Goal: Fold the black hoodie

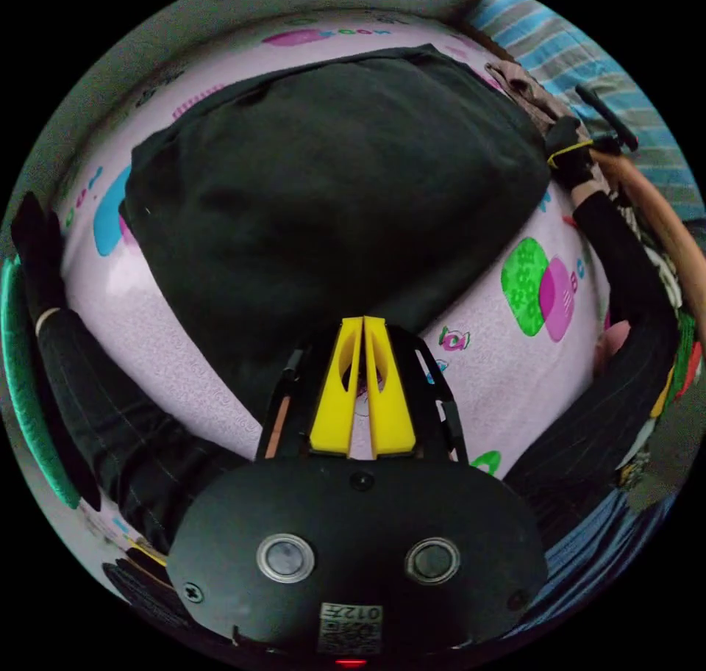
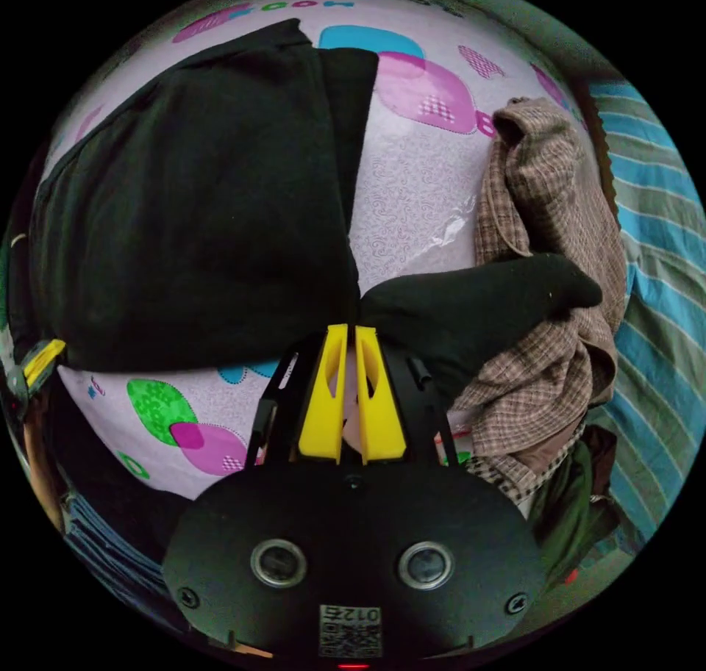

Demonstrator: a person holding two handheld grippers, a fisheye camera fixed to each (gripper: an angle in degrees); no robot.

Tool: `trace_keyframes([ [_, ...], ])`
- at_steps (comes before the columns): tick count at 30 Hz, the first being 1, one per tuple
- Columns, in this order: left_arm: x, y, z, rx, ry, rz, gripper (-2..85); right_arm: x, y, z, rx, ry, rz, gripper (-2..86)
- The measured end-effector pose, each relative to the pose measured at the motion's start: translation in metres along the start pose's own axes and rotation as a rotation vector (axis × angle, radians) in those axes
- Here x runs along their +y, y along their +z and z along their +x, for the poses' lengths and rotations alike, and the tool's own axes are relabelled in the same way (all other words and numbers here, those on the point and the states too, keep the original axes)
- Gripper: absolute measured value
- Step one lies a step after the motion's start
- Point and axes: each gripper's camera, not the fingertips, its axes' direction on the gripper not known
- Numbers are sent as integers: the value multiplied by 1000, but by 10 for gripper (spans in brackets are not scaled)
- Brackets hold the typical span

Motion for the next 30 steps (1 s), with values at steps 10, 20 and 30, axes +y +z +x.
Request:
trace_keyframes([
  [10,49,-37,-52,-37,-130,-14,5,123,-66,-83,-199,21,394,-4],
  [20,50,-24,-74,-27,-64,-132,5,207,-76,-363,-351,-624,590,52],
  [30,53,-25,-101,16,-72,-170,6,224,-82,-449,-214,-744,664,63],
])
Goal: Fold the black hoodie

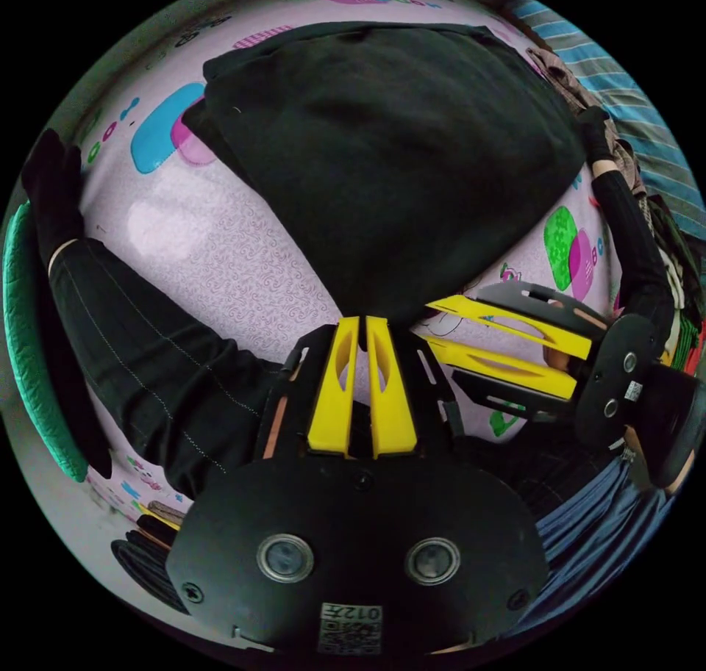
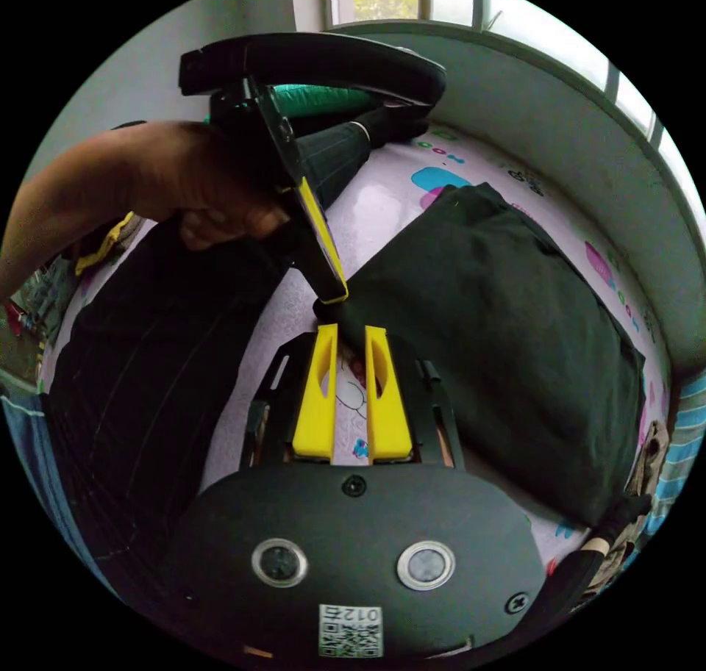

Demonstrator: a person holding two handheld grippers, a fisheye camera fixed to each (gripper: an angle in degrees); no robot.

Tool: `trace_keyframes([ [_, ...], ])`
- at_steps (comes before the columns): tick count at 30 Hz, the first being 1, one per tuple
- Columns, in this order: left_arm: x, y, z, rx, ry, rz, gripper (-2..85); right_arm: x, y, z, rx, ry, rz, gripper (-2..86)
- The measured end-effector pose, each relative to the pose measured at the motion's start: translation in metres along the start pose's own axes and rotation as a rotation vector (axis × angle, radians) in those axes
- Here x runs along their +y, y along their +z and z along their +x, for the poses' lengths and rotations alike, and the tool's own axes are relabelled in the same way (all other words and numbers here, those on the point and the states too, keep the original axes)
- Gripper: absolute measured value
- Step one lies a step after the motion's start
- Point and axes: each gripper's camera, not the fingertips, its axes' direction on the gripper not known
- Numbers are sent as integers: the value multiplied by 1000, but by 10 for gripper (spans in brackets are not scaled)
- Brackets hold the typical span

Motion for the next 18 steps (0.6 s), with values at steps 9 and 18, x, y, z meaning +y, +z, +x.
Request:
trace_keyframes([
  [9,10,-11,-35,100,-45,5,7,-32,17,-3,-133,131,-120,63],
  [18,-27,-77,-106,78,-225,268,12,-63,14,-4,-221,122,-228,59],
])
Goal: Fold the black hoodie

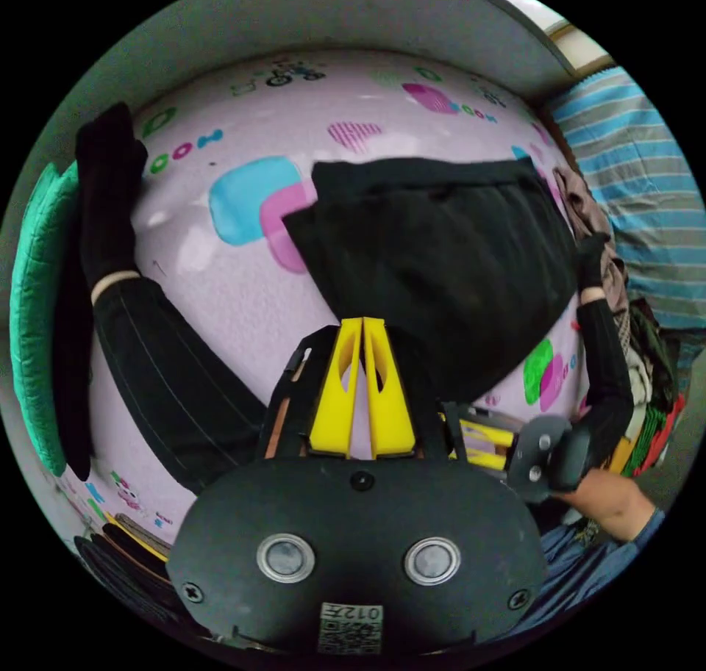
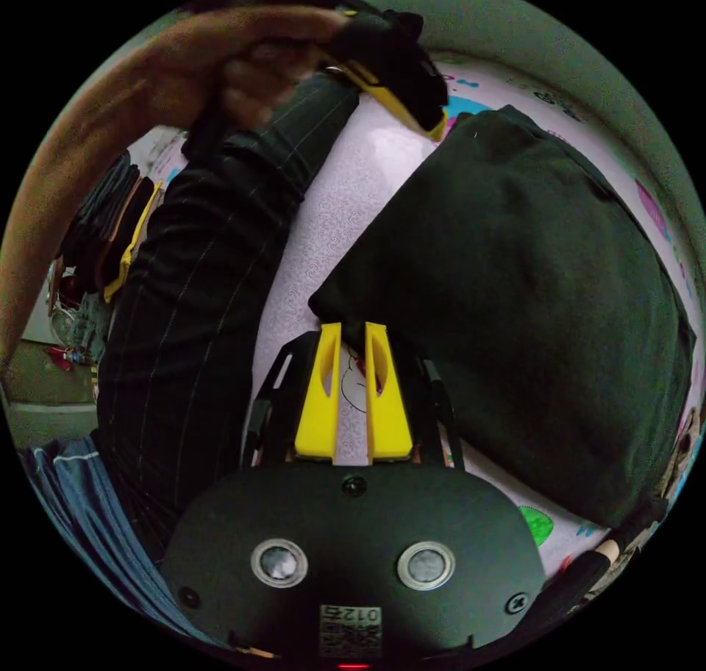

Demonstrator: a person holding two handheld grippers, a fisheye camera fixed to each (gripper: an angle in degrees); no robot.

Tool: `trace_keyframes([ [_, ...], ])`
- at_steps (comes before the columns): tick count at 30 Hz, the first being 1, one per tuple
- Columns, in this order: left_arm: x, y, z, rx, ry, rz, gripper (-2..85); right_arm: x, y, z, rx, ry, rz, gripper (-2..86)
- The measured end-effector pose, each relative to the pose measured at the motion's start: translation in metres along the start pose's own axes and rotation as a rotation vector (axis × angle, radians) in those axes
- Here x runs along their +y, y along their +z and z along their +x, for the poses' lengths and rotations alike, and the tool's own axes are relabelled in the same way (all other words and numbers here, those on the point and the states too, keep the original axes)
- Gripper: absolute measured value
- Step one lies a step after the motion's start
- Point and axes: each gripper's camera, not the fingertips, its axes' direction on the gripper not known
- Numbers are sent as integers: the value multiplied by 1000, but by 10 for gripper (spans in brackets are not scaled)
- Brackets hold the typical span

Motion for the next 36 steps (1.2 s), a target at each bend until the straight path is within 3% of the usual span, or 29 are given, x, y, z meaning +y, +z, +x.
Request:
trace_keyframes([
  [6,-43,11,-26,-38,-98,-51,20,-7,-7,-9,-3,26,24,56],
  [22,-33,-14,-65,-12,-9,9,6,-31,-29,-28,-11,11,26,49],
  [30,-51,-16,-98,124,-72,30,16,-40,-40,-39,4,0,39,48],
  [36,-51,-33,-96,46,9,52,6,-49,-48,-43,-13,7,22,48],
])
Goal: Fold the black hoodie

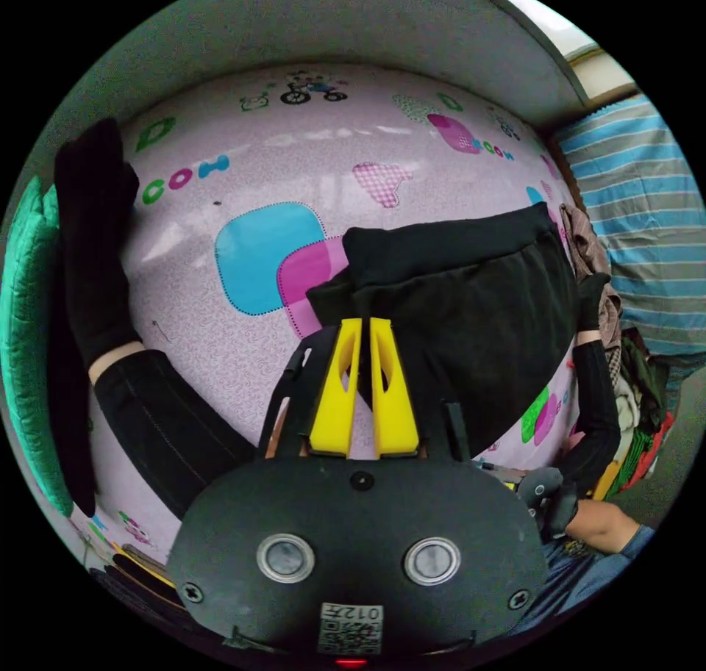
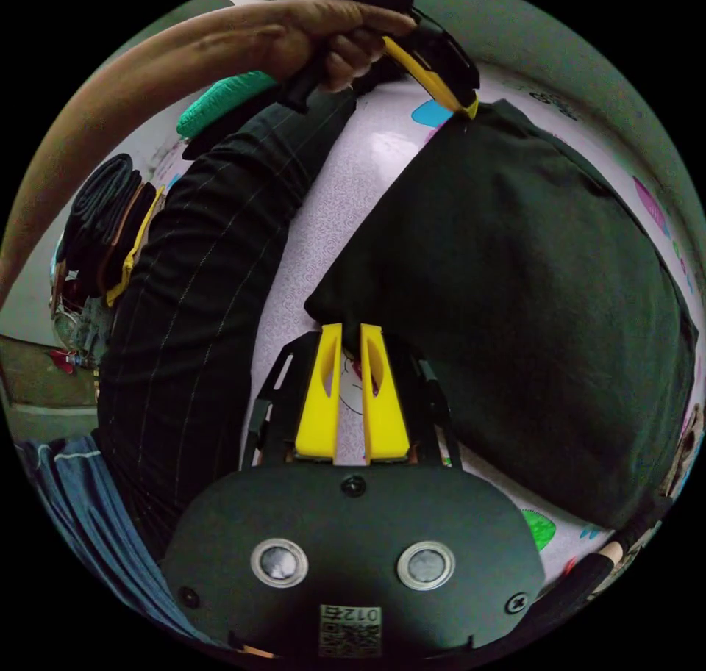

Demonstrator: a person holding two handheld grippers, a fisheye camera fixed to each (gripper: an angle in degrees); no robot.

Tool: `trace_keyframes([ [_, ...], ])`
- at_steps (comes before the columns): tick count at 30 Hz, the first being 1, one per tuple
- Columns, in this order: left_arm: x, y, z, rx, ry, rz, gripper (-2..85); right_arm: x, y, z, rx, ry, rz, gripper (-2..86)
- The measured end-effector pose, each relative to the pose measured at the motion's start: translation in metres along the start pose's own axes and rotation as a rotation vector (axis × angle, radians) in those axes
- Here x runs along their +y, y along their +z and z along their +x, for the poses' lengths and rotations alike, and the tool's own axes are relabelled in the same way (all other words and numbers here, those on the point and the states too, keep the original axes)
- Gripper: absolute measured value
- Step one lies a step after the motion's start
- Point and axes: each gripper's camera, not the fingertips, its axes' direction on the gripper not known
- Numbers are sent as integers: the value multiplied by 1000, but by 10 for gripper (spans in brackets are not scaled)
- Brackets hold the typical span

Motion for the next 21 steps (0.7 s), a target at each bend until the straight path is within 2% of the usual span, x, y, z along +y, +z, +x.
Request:
trace_keyframes([
  [5,-1,-1,-5,-84,6,-25,6,-8,-7,-6,-5,-16,-14,45],
  [13,-13,25,-23,-109,-23,-69,31,-14,-16,-20,26,-23,8,46],
  [21,-5,9,-55,-46,-89,-59,89,-7,-35,-30,-2,-23,119,43],
])
